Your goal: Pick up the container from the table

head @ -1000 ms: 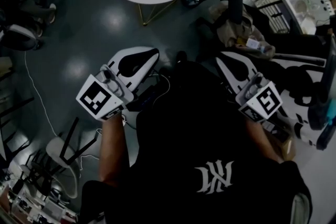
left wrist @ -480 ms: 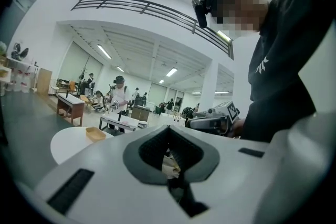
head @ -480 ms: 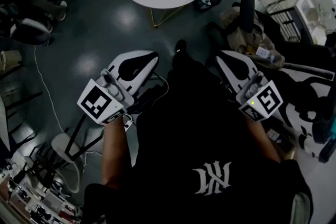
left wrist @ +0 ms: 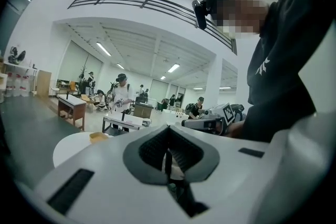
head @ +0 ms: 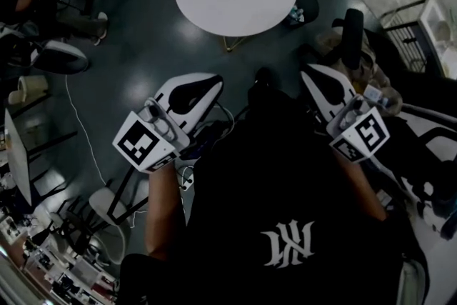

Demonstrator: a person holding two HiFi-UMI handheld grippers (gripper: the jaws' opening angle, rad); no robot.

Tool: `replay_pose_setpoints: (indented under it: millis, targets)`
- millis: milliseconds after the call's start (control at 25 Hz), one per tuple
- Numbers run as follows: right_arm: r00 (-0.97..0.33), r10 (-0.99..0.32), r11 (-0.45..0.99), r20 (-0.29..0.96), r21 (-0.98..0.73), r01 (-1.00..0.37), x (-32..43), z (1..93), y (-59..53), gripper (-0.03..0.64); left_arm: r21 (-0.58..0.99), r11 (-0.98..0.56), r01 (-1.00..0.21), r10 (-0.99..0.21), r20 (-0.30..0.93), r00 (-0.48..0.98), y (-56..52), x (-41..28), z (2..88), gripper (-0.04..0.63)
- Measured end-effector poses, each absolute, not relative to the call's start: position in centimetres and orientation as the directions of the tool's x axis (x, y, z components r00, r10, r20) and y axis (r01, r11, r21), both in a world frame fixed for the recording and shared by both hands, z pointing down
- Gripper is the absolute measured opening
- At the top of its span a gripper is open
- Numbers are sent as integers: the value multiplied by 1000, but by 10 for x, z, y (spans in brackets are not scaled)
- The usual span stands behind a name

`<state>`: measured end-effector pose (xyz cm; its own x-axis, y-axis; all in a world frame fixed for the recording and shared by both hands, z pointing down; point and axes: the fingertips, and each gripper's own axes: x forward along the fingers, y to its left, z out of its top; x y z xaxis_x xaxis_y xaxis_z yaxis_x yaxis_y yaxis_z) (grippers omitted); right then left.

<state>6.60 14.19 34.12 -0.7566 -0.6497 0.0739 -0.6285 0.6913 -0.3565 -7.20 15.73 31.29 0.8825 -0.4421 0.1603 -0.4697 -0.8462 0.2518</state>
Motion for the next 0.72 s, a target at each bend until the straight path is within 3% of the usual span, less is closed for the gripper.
replay_pose_setpoints:
  millis: [280, 720]
  targets:
    - [-760, -649, 675, 44, -428, -601, 75, 345, 68, 43, 244, -857, -454, -412, 205, 888, 99, -52, 307, 3]
    - [-783, -621, 668, 25, -505, -546, 73, 348, -31, 43, 212, -810, -546, -508, 209, 835, 17, -60, 278, 3]
